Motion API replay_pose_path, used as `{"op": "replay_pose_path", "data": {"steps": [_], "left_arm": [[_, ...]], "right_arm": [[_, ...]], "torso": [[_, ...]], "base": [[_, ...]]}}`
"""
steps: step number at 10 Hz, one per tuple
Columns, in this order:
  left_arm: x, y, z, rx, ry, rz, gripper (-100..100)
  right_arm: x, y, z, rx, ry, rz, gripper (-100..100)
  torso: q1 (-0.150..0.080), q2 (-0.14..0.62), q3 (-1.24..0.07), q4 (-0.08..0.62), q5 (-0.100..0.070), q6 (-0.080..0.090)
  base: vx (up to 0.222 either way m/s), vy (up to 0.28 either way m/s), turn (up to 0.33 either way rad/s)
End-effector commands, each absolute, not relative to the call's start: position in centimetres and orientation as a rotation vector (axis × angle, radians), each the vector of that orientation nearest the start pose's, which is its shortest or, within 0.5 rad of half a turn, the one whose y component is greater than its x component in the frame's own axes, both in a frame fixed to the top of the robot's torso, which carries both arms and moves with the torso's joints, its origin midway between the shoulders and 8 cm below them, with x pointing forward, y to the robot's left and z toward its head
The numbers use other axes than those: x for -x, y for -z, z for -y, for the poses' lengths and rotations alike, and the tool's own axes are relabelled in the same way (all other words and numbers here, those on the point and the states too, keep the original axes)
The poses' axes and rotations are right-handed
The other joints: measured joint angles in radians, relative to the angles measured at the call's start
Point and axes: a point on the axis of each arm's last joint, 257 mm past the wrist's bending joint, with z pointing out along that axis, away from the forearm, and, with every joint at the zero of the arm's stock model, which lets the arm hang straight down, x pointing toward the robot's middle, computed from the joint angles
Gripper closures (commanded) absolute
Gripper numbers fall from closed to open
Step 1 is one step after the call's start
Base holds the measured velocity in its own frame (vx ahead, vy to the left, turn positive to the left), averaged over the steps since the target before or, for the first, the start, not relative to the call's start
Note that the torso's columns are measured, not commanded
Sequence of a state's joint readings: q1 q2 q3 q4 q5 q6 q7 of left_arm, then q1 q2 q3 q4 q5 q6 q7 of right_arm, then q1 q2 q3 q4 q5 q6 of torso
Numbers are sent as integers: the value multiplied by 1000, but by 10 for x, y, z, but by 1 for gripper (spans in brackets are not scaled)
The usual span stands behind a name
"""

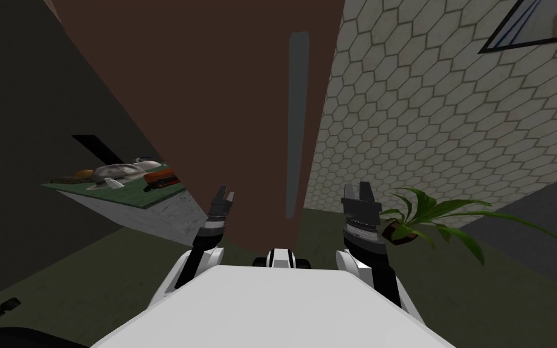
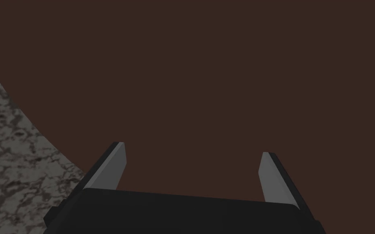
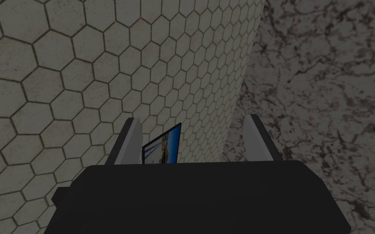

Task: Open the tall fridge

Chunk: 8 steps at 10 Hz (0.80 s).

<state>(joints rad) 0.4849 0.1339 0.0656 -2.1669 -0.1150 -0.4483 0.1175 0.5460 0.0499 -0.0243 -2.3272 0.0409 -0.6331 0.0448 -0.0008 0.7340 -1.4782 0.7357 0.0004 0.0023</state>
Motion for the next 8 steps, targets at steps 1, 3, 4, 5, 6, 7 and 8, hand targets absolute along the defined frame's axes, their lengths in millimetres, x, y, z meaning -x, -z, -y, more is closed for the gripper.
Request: {"op": "replay_pose_path", "data": {"steps": [1, 3, 4, 5, 6, 7, 8], "left_arm": [[-379, 51, -289, 637, 1197, -897, -100], [-384, 67, -292, 625, 1170, -925, -100], [-387, 73, -294, 617, 1156, -936, -100], [-389, 79, -295, 608, 1142, -946, -100], [-389, 82, -296, 613, 1140, -951, -100], [-392, 90, -298, 607, 1125, -963, -100], [-394, 99, -300, 600, 1108, -975, -100]], "right_arm": [[-306, -55, 284, -533, -1218, -513, 0], [-306, -55, 284, -533, -1218, -513, 0], [-306, -55, 284, -533, -1218, -513, 0], [-306, -55, 284, -533, -1218, -513, 0], [-306, -55, 284, -533, -1218, -513, 0], [-306, -55, 284, -533, -1218, -513, 0], [-306, -55, 284, -533, -1218, -513, 0]], "torso": [[-1, -1, -1, 0, 0, -1], [-2, -4, -2, -2, 0, 2], [-2, -3, -2, -1, 0, 2], [-2, -5, -3, -2, 0, 3], [-1, -7, -4, -3, 1, 3], [-1, -7, -4, -4, 1, 6], [-2, -7, -4, -4, 1, 5]], "base": [[31, -123, 132], [24, -133, 124], [39, -139, 140], [53, -127, 158], [16, -92, 65], [0, -102, 64], [16, -139, 172]]}}
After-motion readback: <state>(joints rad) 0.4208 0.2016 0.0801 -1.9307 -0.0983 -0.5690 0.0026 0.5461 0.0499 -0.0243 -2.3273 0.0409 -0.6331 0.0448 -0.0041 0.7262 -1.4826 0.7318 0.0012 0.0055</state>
